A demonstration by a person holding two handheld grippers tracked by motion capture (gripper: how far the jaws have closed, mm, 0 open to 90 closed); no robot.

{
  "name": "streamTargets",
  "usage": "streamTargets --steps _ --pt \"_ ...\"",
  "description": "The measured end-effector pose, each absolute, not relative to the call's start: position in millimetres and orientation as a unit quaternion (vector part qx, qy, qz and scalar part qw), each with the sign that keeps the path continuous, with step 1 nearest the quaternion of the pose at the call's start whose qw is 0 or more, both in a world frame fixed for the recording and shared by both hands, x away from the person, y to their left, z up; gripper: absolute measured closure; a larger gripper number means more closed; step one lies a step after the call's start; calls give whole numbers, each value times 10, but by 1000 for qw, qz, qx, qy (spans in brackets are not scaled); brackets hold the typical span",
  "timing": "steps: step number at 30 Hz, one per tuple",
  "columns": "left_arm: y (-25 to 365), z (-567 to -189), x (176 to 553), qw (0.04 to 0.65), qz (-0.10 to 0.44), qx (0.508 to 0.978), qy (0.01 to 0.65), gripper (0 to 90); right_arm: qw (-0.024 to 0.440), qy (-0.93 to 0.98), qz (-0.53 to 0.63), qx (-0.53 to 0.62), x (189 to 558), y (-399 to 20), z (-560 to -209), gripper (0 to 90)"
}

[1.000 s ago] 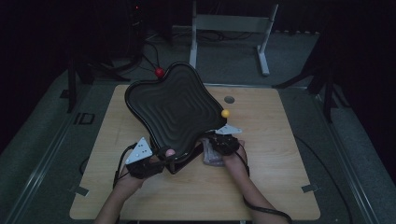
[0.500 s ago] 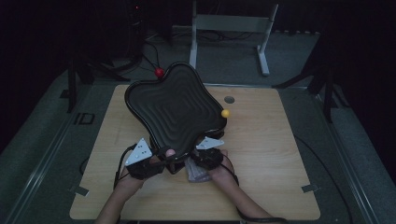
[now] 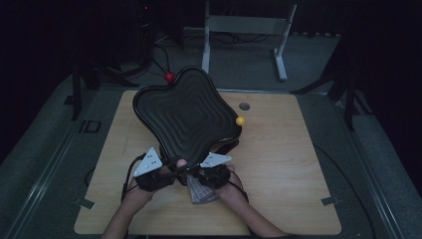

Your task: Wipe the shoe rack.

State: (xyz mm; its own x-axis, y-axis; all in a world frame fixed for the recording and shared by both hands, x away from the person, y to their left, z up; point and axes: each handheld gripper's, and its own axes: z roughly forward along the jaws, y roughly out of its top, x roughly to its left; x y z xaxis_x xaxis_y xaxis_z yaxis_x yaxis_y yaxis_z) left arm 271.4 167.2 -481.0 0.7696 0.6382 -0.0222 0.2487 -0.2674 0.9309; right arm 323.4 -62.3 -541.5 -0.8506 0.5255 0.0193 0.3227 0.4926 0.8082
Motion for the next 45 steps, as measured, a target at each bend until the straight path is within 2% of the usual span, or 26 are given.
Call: streamTargets --steps 9,16,24,45 --pt "1627 -4811 2691 534 185 774 285 602 136 844 446 267 3124 -1109 -5250 713" --pt "1551 -4812 2668 535 185 775 281 602 156 827 445 307 3059 -1640 -5208 712" --pt "1447 -4818 2649 538 184 775 277 601 169 796 463 352 3098 -2014 -5145 712" --pt "971 -4810 2641 543 168 781 258 597 171 781 468 377 3155 -2169 -5163 712"
